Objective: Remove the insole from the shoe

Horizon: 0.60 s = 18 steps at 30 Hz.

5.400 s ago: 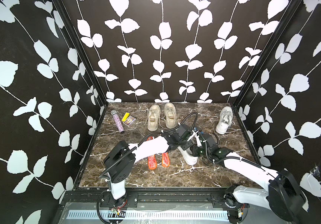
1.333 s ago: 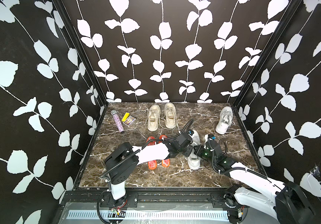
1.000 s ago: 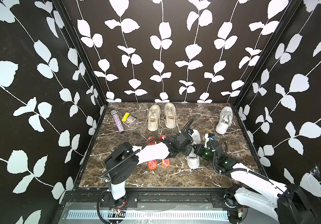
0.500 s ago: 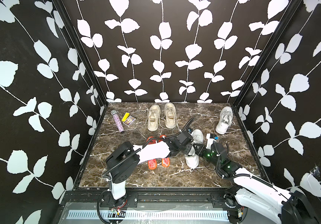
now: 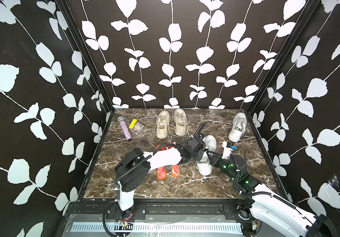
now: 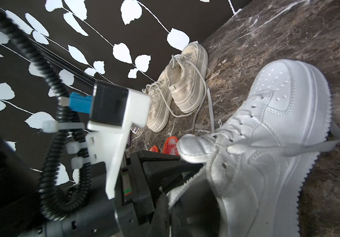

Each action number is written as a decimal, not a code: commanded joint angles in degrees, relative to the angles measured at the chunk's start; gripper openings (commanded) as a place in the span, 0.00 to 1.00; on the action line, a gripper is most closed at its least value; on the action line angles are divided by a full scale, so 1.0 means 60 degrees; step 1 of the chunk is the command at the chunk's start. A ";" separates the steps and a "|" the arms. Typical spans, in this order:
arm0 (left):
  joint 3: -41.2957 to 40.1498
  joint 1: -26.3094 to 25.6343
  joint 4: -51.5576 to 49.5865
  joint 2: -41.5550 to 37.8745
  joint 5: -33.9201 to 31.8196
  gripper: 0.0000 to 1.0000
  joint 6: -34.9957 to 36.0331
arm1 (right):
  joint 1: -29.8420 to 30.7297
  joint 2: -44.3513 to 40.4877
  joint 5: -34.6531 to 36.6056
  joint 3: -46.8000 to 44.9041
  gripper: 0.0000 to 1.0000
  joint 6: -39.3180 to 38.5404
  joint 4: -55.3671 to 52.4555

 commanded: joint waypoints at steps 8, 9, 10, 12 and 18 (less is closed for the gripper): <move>0.1257 0.0628 -0.1218 0.0826 -0.0426 0.00 0.0038 | 0.0036 -0.1776 0.0886 0.0648 0.00 -0.0809 0.0000; 0.1463 0.0657 -0.1277 0.0928 -0.0428 0.00 0.0068 | 0.0036 -0.1967 0.0935 0.0679 0.00 -0.0896 -0.0199; 0.1655 0.0700 -0.1339 0.1030 -0.0429 0.00 0.0096 | 0.0036 -0.2145 0.0973 0.0723 0.00 -0.0980 -0.0404; 0.2013 0.0761 -0.1428 0.1209 -0.0433 0.00 0.0174 | 0.0041 -0.2407 0.1025 0.0831 0.00 -0.1115 -0.0765; 0.2986 0.0971 -0.1658 0.1718 -0.0410 0.00 0.0419 | 0.0036 -0.3093 0.1225 0.0909 0.00 -0.1325 -0.1447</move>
